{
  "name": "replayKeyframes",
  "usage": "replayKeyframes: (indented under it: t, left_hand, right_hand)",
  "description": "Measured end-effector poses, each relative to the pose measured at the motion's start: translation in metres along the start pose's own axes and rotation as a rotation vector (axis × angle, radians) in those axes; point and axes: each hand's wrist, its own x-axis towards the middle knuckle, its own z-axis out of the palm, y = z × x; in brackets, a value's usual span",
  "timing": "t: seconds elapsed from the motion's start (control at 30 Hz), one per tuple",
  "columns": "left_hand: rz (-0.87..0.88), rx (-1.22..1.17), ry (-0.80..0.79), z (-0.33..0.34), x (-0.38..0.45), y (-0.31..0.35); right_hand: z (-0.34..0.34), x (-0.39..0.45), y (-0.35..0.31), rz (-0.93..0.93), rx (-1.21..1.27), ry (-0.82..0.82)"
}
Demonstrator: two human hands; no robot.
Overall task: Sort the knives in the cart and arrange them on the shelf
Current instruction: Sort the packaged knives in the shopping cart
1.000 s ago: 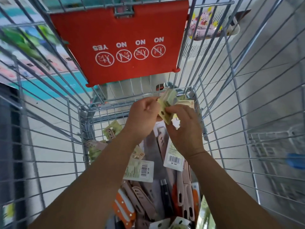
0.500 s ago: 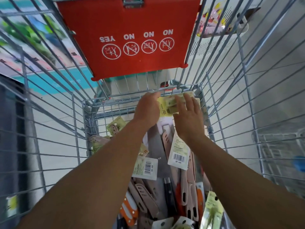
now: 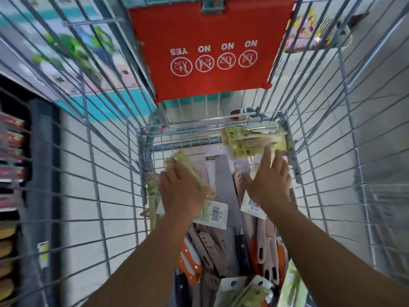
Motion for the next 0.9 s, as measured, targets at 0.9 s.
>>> replayKeyframes:
  t: [0.9]
  left_hand:
    - [0.074, 0.070, 0.032, 0.023, -0.030, 0.009]
  right_hand:
    - [0.039, -0.043, 0.027, -0.041, 0.388, 0.142]
